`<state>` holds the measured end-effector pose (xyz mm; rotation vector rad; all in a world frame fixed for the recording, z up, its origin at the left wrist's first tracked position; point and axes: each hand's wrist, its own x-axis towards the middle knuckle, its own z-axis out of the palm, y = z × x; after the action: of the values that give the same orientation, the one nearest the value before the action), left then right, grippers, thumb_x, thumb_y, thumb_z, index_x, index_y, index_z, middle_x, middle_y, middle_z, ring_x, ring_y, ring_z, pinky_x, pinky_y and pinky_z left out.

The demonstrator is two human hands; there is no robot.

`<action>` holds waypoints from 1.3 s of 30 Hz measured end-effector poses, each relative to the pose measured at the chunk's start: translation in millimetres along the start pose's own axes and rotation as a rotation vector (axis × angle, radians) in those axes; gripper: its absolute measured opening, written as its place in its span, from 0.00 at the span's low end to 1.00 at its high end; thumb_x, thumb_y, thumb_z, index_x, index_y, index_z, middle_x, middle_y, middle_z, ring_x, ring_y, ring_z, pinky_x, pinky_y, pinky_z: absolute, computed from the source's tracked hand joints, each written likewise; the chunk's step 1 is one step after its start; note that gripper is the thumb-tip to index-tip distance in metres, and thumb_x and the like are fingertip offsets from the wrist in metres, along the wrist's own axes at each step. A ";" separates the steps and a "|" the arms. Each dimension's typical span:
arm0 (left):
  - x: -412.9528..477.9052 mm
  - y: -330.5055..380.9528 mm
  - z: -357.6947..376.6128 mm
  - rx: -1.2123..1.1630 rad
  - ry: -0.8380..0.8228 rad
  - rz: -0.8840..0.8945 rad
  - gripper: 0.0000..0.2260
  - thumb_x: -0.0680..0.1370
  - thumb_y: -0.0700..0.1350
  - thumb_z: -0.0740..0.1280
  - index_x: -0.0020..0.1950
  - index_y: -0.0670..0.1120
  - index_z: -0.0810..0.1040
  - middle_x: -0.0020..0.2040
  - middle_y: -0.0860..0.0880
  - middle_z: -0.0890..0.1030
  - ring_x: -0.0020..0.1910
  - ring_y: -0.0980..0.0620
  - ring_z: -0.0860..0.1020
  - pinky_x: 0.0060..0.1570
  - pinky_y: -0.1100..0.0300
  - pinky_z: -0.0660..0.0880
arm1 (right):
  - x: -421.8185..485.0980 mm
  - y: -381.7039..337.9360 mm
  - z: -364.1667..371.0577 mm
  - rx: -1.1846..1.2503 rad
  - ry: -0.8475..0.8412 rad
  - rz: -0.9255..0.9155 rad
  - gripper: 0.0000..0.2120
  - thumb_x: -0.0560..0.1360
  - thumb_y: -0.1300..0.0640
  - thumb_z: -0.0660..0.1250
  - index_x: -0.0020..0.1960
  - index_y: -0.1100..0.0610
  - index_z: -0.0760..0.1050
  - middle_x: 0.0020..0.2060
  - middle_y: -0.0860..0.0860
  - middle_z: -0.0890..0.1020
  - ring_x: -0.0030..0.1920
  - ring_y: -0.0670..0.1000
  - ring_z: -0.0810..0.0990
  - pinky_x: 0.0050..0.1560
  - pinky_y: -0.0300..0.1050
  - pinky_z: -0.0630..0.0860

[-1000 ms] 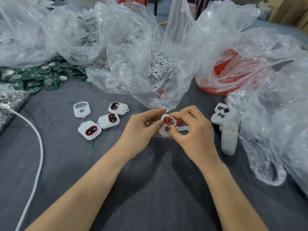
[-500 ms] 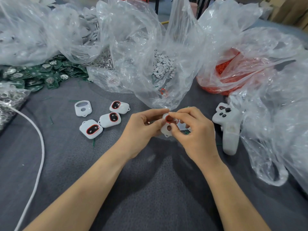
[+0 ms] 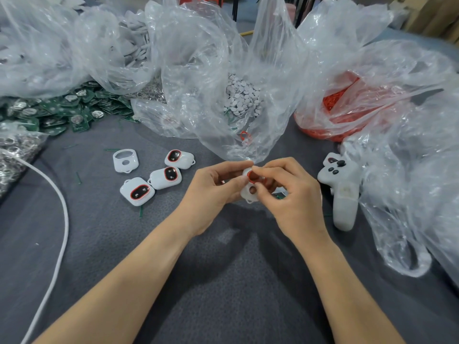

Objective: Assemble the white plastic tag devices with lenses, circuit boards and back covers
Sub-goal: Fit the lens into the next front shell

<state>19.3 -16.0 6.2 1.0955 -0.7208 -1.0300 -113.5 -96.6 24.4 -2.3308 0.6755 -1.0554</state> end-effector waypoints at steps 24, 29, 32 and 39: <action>1.6 4.9 -2.6 -0.115 0.012 -0.031 0.15 0.72 0.43 0.66 0.56 0.39 0.80 0.51 0.37 0.83 0.51 0.43 0.82 0.52 0.55 0.80 | 0.3 -3.1 -1.7 0.092 0.027 -0.047 0.11 0.68 0.70 0.73 0.49 0.61 0.83 0.43 0.54 0.78 0.37 0.47 0.78 0.42 0.40 0.78; 2.2 6.1 -3.8 -0.102 0.023 -0.014 0.12 0.71 0.43 0.67 0.53 0.42 0.81 0.48 0.40 0.84 0.48 0.45 0.83 0.49 0.56 0.81 | 0.3 -5.1 -2.9 0.119 0.008 -0.029 0.11 0.68 0.69 0.73 0.49 0.60 0.82 0.43 0.53 0.78 0.39 0.47 0.78 0.43 0.40 0.77; 1.3 6.8 -3.3 -0.077 0.013 -0.018 0.12 0.71 0.43 0.68 0.53 0.42 0.82 0.49 0.40 0.84 0.48 0.46 0.83 0.45 0.58 0.81 | 0.3 -4.8 -2.8 0.031 0.004 -0.060 0.10 0.67 0.69 0.74 0.48 0.60 0.82 0.42 0.52 0.77 0.40 0.44 0.76 0.45 0.31 0.72; 0.8 7.5 -2.8 -0.029 0.031 -0.040 0.09 0.76 0.38 0.65 0.54 0.40 0.81 0.49 0.39 0.84 0.48 0.45 0.83 0.47 0.58 0.81 | -0.3 -1.5 -2.1 0.004 -0.006 -0.070 0.10 0.67 0.70 0.73 0.46 0.61 0.82 0.42 0.51 0.76 0.39 0.45 0.76 0.44 0.29 0.73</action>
<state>24.3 -15.0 12.4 1.1020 -0.6596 -1.0525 -115.0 -95.8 26.4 -2.3687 0.5920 -1.0786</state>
